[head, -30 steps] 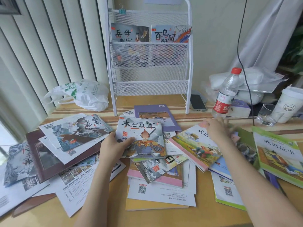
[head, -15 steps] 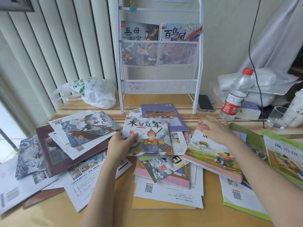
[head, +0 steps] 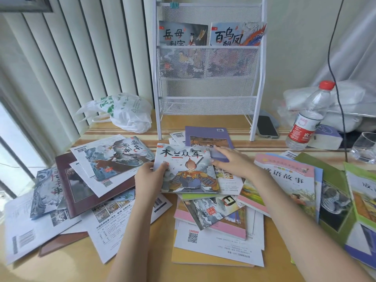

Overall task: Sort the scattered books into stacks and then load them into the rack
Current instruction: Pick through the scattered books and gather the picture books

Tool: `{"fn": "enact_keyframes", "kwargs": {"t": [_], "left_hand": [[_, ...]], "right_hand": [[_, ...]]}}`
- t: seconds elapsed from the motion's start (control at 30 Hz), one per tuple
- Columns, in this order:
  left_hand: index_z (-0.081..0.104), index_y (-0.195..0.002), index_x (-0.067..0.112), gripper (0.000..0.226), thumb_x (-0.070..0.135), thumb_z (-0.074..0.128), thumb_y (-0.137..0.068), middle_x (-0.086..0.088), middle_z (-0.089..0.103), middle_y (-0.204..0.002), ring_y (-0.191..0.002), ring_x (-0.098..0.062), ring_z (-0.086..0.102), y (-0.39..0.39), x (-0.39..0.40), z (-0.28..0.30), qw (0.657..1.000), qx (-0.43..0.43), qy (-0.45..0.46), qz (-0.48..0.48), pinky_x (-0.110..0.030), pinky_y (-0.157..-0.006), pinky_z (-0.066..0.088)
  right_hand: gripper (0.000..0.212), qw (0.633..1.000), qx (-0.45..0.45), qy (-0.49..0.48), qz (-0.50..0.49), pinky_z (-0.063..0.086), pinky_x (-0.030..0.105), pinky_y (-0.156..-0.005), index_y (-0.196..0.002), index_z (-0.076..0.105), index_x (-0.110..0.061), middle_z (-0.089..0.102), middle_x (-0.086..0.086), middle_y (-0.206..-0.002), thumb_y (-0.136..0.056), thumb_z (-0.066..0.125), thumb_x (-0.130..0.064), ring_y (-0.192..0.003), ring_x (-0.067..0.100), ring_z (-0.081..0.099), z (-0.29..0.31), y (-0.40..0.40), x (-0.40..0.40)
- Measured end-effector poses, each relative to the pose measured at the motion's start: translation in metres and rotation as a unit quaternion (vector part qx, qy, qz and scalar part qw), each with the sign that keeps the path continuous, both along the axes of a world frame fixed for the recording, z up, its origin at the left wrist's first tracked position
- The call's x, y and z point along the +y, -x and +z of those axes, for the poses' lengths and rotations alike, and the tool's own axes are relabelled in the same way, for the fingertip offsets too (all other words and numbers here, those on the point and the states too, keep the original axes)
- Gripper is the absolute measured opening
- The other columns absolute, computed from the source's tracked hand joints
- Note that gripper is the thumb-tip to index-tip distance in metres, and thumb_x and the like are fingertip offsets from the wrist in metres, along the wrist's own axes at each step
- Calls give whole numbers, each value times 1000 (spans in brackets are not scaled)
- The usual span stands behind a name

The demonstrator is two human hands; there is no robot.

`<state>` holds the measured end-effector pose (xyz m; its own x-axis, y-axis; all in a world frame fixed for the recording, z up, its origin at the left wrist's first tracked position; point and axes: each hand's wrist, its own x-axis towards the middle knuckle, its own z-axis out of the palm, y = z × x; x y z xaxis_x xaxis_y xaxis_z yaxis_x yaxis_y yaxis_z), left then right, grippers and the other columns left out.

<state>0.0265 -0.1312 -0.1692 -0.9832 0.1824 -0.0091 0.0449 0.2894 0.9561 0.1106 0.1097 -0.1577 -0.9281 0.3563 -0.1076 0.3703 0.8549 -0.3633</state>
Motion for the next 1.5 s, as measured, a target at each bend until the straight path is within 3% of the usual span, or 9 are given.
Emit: {"fn": "enact_keyframes", "kwargs": {"t": [0.13,0.33,0.43,0.57,0.87,1.0,1.1,1.3,1.5], "left_hand": [[65,-77,5,25,29,67,-83,-10,65,-69,-64,-27,62,4,0,-2,999,-21,-31,33,-47,-64,55],[62,-88,2,26,29,61,-88,-4,59,-68,-62,-23,55,11,-5,-3,994,-20,-37,105,-30,-58,43],[63,-92,0,28,28,62,-89,-10,64,-77,-67,-24,58,12,-2,-6,993,-45,-67,84,-28,-57,42],[63,-101,1,31,31,61,-89,-13,67,-93,-80,-28,62,10,1,-6,991,-38,-96,84,-31,-64,44],[55,-79,9,21,22,58,-94,0,43,-56,-44,-12,36,6,-2,5,962,-142,-229,30,-21,-43,26],[54,-76,11,21,22,58,-94,3,42,-51,-33,-7,34,5,-2,7,954,-159,-255,15,-16,-35,25],[52,-80,9,19,20,56,-95,-1,42,-57,-37,-9,31,6,1,5,958,-138,-253,4,-16,-36,23],[59,-95,6,18,23,59,-93,-5,56,-71,-52,-13,44,7,1,1,962,-130,-240,10,-24,-48,33],[58,-87,8,16,22,57,-94,-5,53,-70,-55,-16,42,7,2,2,956,-141,-258,8,-29,-51,29]], "right_hand": [[66,999,-26,-13,20,14,46,-116,-147,22,-40,12,-13,-157,-88,35,-67,-145,15,10,-1,-5,3],[55,997,73,-26,11,29,37,-108,-140,42,-28,36,-3,-150,-93,41,-55,-137,19,32,-3,-15,-9],[38,989,137,-46,-12,44,35,-91,-125,59,-26,61,1,-127,-97,40,-44,-114,24,55,-1,-23,-16],[35,968,165,-187,-33,31,36,-93,-113,64,-33,71,-3,-97,-100,33,-43,-94,22,60,-2,-27,-18],[44,898,341,-232,-154,34,29,-58,-70,64,-13,58,3,-49,-91,36,-39,-47,24,54,-1,-30,-17],[15,894,366,-174,-190,26,23,-46,-93,61,-1,59,15,-54,-93,48,-10,-45,30,55,15,-41,-20],[45,913,335,-202,-115,36,28,-43,-121,58,-10,67,19,-76,-82,49,12,-57,33,61,20,-42,-22],[34,801,484,-350,-26,50,27,-59,-92,75,-14,74,3,-89,-76,47,-3,-66,23,68,40,-46,-21],[33,786,482,-380,-73,50,28,-66,-92,76,-14,74,3,-93,-76,51,0,-79,22,70,24,-91,-19]]}}
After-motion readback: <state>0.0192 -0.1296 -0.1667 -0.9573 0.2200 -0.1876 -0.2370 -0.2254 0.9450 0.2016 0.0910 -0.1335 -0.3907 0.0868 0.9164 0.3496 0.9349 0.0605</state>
